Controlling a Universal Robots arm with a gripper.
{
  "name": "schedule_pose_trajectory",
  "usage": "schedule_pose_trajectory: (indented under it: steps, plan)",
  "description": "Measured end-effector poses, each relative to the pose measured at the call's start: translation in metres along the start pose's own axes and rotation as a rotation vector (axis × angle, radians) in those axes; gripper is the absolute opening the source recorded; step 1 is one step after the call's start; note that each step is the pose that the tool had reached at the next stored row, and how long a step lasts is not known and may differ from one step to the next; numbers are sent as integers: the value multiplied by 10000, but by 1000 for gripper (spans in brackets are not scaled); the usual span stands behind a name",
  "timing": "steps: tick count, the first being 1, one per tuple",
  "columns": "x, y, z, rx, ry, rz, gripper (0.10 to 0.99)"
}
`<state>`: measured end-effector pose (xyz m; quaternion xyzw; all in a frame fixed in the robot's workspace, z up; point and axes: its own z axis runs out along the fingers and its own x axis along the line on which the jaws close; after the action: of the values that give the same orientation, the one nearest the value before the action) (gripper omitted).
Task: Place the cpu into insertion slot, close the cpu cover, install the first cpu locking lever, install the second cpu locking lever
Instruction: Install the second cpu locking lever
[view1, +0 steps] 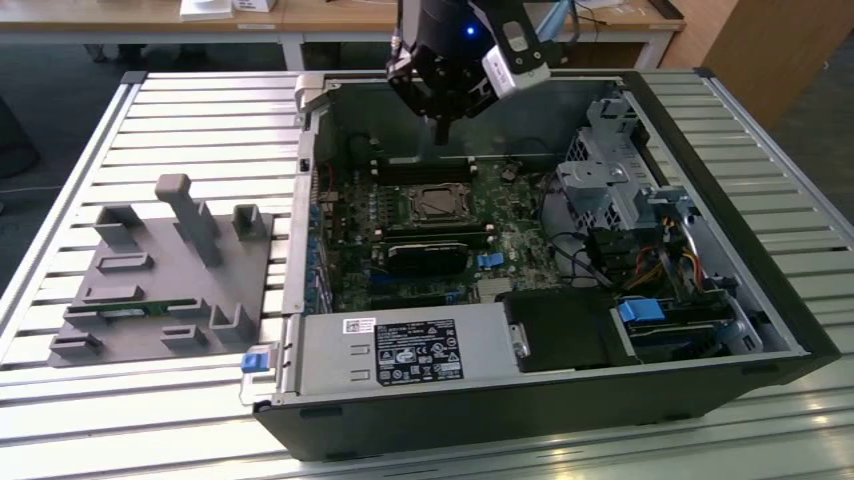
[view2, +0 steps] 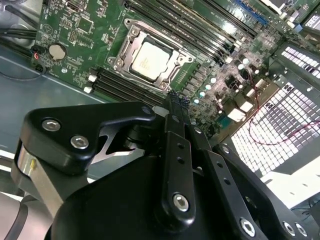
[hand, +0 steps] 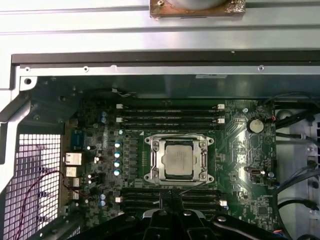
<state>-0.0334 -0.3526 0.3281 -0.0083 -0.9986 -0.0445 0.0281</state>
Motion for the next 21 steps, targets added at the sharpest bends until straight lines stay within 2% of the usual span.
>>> schedule_pose_trajectory:
  steps: [7, 17, 21]
  plan:
    - [-43, -2, 26, -3, -1, 1, 106]
    - [-53, -16, 190, -2, -1, 0, 106]
    - [-54, -21, 210, -15, 0, 1, 106]
